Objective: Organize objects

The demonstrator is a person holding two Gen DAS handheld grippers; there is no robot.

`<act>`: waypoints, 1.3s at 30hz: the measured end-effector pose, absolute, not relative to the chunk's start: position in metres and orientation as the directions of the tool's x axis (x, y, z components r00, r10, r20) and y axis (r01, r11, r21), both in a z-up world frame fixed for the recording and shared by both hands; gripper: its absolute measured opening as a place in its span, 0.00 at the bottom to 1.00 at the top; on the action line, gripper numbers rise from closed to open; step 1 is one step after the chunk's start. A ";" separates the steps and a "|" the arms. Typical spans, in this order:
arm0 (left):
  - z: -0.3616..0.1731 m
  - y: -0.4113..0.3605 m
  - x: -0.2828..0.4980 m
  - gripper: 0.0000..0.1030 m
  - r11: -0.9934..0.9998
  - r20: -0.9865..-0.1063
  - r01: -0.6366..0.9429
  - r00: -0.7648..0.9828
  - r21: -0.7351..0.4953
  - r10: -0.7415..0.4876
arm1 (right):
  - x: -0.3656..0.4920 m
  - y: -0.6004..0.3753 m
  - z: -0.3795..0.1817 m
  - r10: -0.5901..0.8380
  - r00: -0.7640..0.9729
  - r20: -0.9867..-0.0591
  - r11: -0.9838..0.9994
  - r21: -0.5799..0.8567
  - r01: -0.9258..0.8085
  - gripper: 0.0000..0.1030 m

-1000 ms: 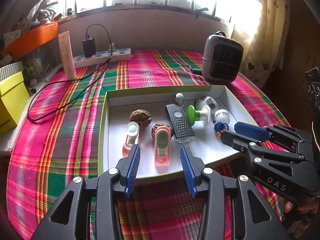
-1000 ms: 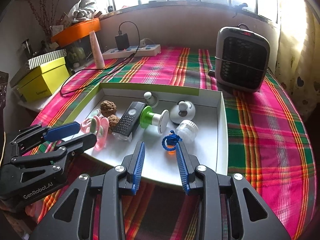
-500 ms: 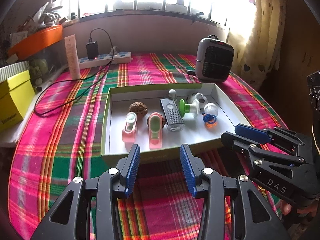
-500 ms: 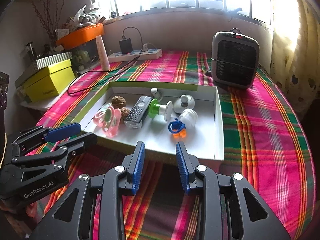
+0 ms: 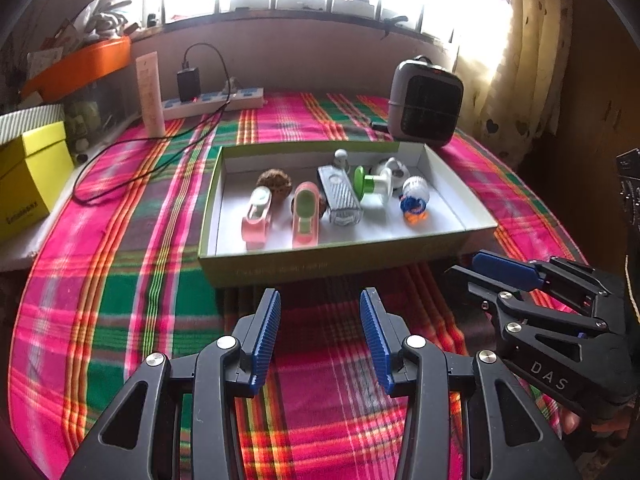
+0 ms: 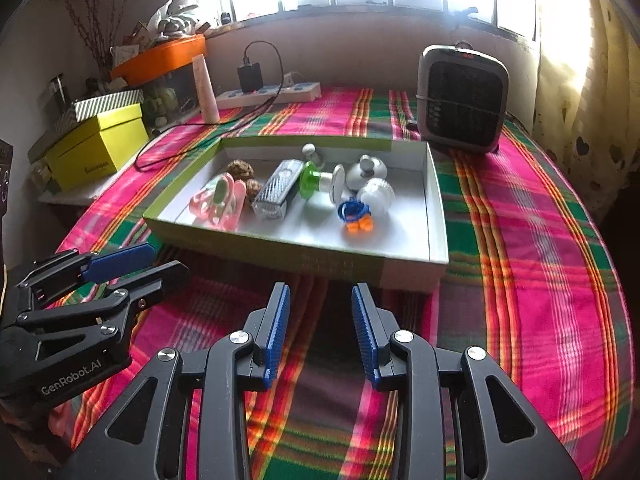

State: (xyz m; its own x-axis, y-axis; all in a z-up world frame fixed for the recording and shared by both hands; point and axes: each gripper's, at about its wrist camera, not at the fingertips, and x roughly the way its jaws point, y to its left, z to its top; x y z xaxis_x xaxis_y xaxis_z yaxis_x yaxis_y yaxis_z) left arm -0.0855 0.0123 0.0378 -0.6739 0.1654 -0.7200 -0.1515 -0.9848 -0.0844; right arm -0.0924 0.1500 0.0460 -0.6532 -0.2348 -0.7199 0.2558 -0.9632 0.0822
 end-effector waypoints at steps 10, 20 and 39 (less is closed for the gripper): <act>0.027 0.009 -0.077 0.39 -0.989 -0.740 -0.120 -0.657 -0.086 0.144 | -0.083 0.151 0.036 -0.197 -0.632 -0.750 -0.971 0.058 0.234 0.41; 0.016 0.009 -0.077 0.39 -0.990 -0.762 -0.115 -0.632 -0.087 0.141 | -0.082 0.158 0.031 -0.145 -0.621 -0.770 -0.984 0.046 0.172 0.43; 0.015 0.010 -0.077 0.43 -0.991 -0.761 -0.104 -0.636 -0.080 0.128 | -0.084 0.158 0.028 -0.080 -0.617 -0.783 -0.991 -0.004 0.134 0.61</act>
State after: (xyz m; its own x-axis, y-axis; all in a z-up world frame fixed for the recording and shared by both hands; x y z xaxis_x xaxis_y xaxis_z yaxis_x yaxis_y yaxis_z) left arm -0.0769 0.0099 0.0151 -0.6357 0.1281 -0.7612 -0.1036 -0.9914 -0.0803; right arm -0.0836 0.1577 0.0282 -0.6173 -0.0803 -0.7826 0.1337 -0.9910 -0.0038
